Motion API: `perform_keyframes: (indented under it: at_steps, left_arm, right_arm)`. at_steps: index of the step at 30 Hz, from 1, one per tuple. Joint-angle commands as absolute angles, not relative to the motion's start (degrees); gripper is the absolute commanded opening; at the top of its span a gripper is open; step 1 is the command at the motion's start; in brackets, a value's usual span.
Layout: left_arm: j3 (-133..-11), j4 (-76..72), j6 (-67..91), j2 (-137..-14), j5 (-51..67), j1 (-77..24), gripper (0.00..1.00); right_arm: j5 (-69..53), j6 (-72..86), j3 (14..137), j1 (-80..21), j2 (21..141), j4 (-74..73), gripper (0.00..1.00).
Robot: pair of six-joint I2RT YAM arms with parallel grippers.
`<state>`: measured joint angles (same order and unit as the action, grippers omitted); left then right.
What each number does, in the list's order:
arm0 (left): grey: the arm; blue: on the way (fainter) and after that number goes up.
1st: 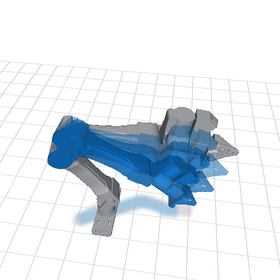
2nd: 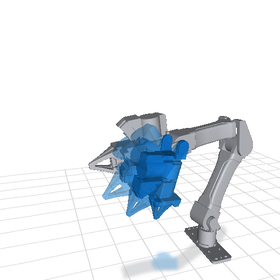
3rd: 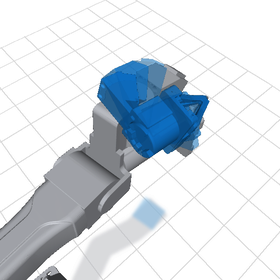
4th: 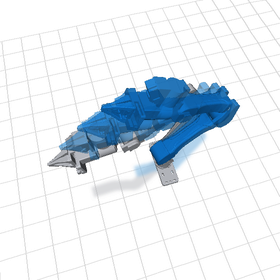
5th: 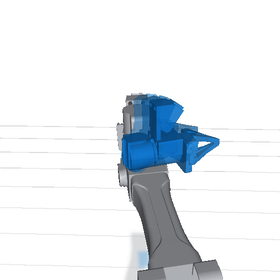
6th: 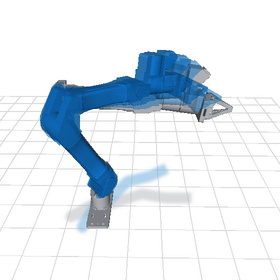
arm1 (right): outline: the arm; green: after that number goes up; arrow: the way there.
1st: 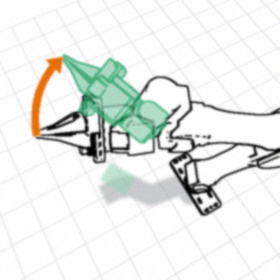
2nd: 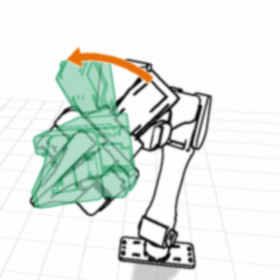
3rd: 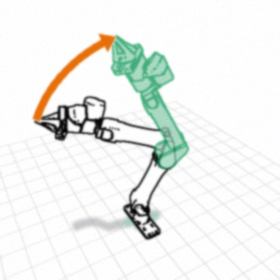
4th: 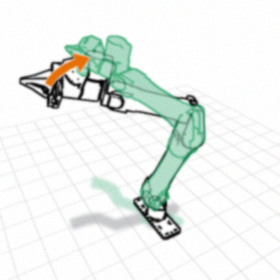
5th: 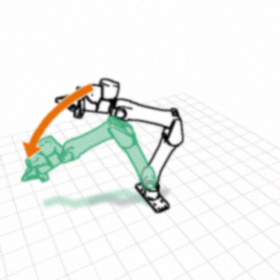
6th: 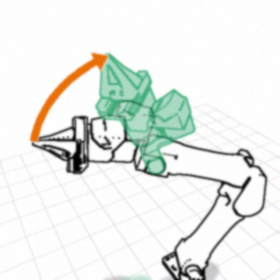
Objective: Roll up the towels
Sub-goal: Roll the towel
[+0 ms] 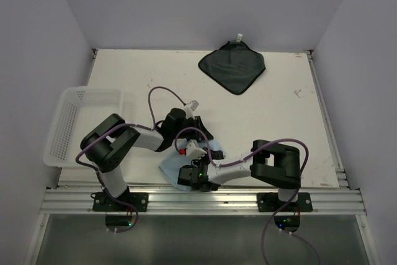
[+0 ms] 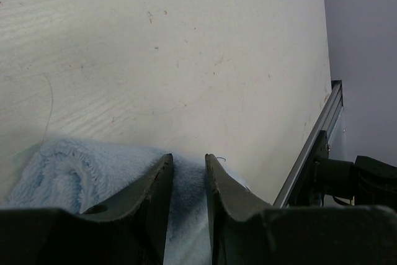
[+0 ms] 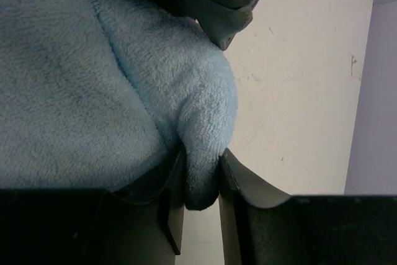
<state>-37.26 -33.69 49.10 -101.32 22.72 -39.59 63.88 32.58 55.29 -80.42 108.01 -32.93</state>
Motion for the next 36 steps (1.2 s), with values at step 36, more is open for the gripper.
perform_keyframes:
  at_steps: [36]
  left_arm:
    - [-30.6, -33.8, 50.7, -96.9, 15.7, -41.0, 0.29]
  right_arm:
    - [10.4, 33.5, 27.8, -53.1, 60.5, -0.4, 0.56]
